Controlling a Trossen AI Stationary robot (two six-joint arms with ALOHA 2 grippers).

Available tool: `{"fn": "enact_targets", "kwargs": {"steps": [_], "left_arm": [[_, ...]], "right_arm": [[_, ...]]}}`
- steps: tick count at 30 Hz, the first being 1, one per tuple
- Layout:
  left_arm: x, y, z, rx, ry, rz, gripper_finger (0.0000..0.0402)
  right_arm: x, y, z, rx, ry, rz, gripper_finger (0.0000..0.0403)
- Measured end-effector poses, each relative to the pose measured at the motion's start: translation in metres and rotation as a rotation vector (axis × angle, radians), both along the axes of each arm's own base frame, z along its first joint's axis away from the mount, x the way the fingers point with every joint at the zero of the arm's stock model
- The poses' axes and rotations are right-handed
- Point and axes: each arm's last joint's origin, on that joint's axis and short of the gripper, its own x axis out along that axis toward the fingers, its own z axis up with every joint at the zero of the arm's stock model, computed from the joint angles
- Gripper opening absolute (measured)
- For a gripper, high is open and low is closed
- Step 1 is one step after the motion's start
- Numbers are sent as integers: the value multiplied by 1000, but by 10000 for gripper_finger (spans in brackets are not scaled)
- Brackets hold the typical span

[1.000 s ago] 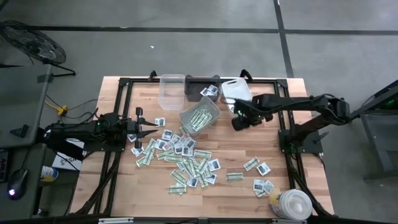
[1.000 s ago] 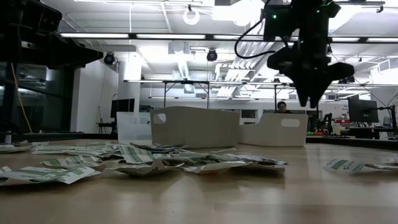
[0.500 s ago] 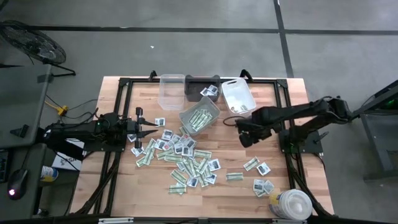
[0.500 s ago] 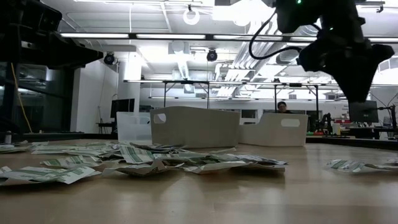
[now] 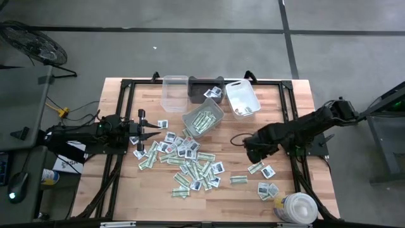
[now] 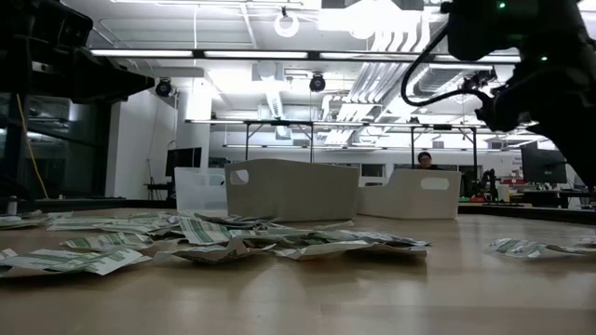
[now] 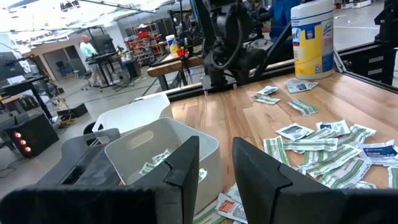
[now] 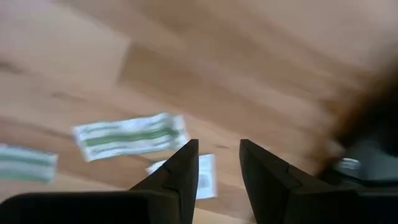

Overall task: Pick & Place First Aid Supplies
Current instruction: Put the bandage pack into the gray bin

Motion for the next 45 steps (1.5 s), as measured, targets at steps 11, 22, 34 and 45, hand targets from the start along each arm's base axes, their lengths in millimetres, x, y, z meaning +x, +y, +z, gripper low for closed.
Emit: {"fn": "enact_targets", "kwargs": {"steps": [11, 22, 34, 45], "left_arm": [[0, 0, 0, 0, 0, 0, 96], [0, 0, 0, 0, 0, 0, 96], [0, 0, 0, 0, 0, 0, 96], [0, 0, 0, 0, -1, 0, 96]], "right_arm": [[-9, 16, -28, -4, -93, 93, 110], [-11, 27, -36, -41, -163, 162, 110], [-8, 32, -36, -68, -220, 186, 110], [-11, 32, -47, -28, -232, 179, 110]]}}
